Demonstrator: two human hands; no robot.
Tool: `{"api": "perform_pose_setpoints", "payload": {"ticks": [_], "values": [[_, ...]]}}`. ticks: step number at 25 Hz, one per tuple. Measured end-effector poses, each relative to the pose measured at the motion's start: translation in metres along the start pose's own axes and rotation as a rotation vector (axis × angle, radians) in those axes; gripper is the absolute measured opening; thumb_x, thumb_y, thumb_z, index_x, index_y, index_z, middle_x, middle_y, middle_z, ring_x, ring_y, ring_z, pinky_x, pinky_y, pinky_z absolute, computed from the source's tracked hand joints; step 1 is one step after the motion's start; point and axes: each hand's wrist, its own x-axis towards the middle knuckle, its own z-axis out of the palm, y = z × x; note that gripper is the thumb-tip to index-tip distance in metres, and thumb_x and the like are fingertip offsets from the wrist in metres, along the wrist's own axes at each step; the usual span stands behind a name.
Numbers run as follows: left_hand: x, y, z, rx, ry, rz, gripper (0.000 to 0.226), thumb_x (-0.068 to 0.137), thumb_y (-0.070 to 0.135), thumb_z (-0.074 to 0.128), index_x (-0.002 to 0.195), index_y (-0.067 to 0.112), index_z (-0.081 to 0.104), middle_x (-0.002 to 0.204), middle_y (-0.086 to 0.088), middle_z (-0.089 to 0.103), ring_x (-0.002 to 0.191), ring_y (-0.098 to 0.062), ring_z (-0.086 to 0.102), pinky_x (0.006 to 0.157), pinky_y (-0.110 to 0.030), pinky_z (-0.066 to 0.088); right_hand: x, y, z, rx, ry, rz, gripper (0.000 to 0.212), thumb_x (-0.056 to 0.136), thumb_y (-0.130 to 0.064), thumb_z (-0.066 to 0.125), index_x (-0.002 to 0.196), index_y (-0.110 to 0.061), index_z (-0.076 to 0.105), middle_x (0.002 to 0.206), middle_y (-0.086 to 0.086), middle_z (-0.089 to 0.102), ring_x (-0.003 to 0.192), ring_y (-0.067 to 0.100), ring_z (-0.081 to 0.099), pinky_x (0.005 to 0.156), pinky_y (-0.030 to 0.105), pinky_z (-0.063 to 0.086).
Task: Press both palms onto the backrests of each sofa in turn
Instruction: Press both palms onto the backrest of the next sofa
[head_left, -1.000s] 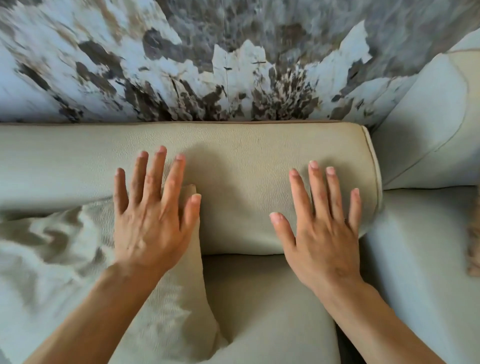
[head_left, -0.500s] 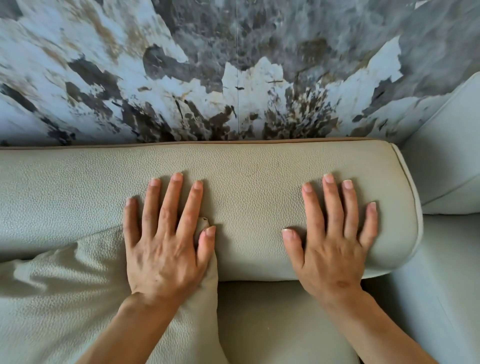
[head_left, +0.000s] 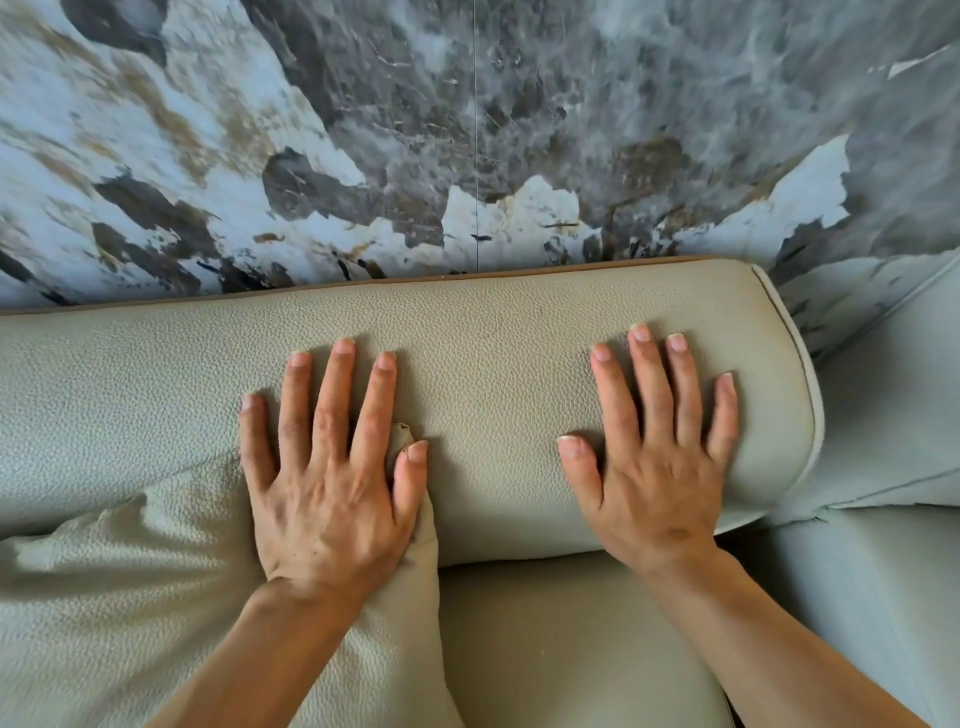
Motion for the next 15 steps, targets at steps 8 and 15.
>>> {"api": "perform_pose_setpoints", "payload": {"ticks": [8, 15], "values": [[0.021, -0.002, 0.018, -0.001, 0.017, -0.014, 0.063, 0.100, 0.051, 0.022, 0.154, 0.019, 0.030, 0.158, -0.012, 0.033, 0.146, -0.036, 0.025, 0.116, -0.061, 0.018, 0.024, 0.001, 0.024, 0.009, 0.025, -0.022, 0.064, 0.098, -0.053, 0.021, 0.151, -0.020, 0.029, 0.155, 0.011, 0.034, 0.144, 0.032, 0.027, 0.114, 0.060, 0.020], [0.023, -0.002, 0.022, 0.004, 0.005, -0.002, 0.063, 0.100, 0.052, 0.022, 0.155, 0.021, 0.025, 0.159, -0.011, 0.031, 0.147, -0.035, 0.023, 0.118, -0.059, 0.015, 0.026, 0.002, 0.033, 0.042, 0.058, -0.025, 0.063, 0.098, -0.052, 0.019, 0.151, -0.019, 0.028, 0.155, 0.012, 0.034, 0.144, 0.033, 0.026, 0.115, 0.061, 0.018]]}}
